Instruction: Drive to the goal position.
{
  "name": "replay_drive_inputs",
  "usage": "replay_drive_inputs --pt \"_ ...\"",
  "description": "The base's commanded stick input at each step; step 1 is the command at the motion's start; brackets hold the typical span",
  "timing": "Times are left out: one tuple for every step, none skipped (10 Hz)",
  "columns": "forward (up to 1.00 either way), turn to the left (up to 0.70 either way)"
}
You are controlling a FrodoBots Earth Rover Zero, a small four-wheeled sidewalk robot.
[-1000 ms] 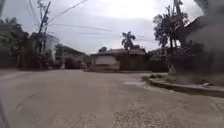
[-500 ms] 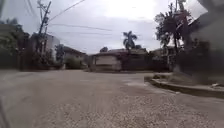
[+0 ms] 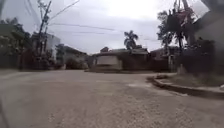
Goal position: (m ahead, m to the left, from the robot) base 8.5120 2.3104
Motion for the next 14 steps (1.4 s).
replay_drive_inputs --pt "0.50 0.00" --pt "0.50 0.00" --pt "0.50 0.00" --pt "0.50 0.00" --pt "0.50 0.00" --pt "0.50 0.00" --pt "0.50 0.00" --pt "0.50 0.00" --pt "0.50 0.00" --pt "0.50 0.00" --pt "0.50 0.00" --pt "0.50 0.00" --pt "0.50 0.00" --pt "0.50 0.00"
